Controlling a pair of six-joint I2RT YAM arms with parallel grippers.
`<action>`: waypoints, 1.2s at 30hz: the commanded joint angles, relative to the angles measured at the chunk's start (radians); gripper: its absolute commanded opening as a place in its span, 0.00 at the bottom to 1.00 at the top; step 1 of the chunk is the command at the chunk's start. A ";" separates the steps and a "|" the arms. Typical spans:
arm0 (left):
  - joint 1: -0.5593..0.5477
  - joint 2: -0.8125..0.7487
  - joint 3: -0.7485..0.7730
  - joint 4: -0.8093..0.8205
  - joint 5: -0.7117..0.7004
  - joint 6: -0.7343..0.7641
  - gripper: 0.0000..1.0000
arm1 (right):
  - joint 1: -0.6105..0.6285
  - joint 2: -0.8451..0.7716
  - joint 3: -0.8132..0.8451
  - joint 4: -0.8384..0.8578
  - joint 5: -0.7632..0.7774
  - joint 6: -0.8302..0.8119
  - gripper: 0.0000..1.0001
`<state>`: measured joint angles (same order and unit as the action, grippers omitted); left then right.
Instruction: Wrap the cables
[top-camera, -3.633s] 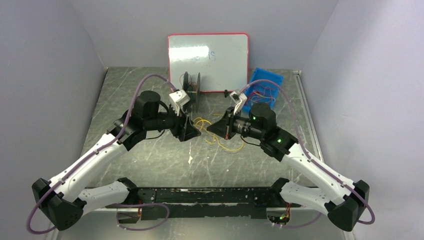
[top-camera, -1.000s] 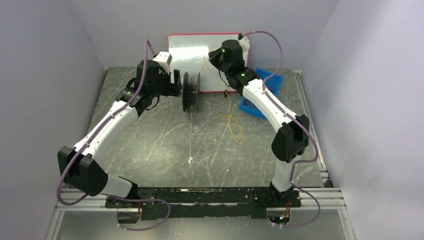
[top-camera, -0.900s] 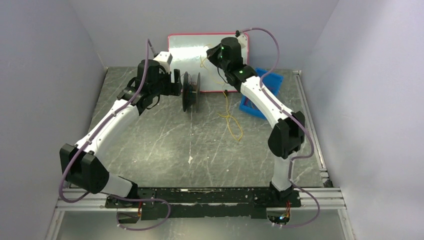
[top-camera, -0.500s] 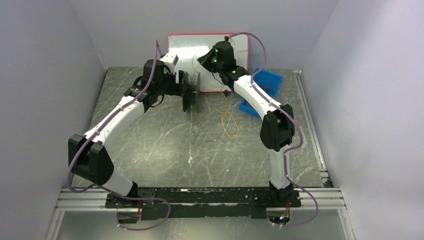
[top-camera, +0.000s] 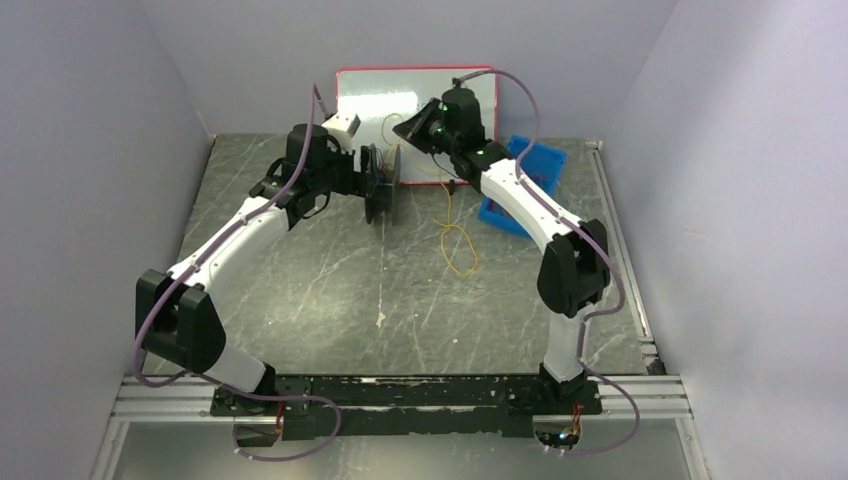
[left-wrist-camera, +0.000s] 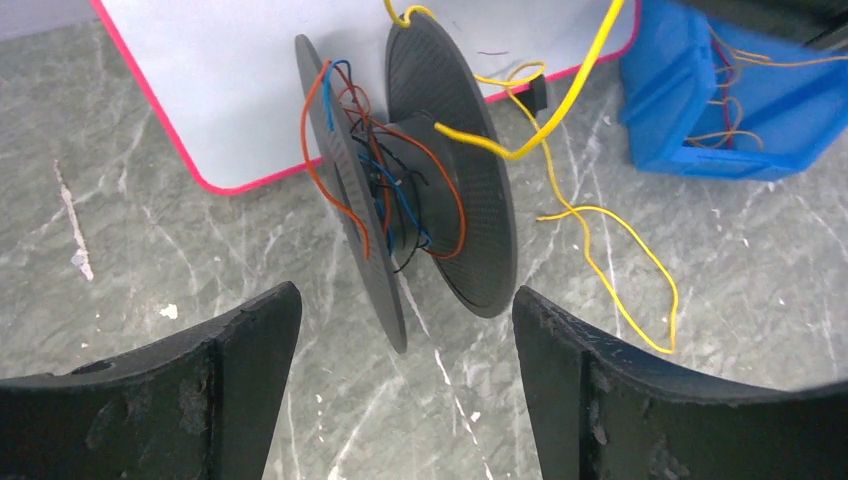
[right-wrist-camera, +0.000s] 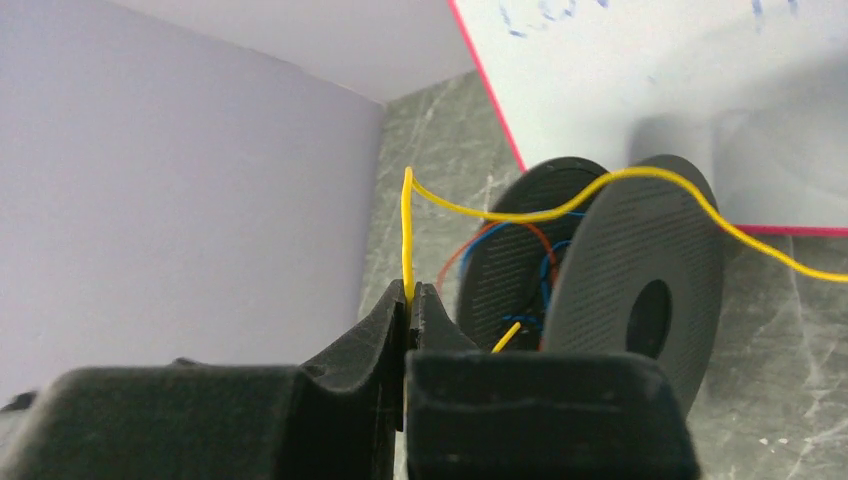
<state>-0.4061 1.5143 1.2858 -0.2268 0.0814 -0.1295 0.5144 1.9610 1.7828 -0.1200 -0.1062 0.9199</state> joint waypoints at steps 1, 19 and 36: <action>0.007 -0.093 -0.019 0.059 0.100 0.008 0.82 | -0.002 -0.114 -0.019 0.049 -0.013 -0.022 0.00; -0.046 -0.280 -0.033 -0.001 0.538 0.052 0.84 | 0.053 -0.508 -0.363 0.040 -0.114 -0.012 0.00; -0.206 -0.307 -0.054 -0.141 0.537 0.192 0.82 | 0.091 -0.689 -0.609 0.090 -0.298 0.034 0.00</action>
<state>-0.5953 1.2400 1.2331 -0.3244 0.5629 0.0177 0.6029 1.3159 1.1950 -0.0727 -0.3470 0.9321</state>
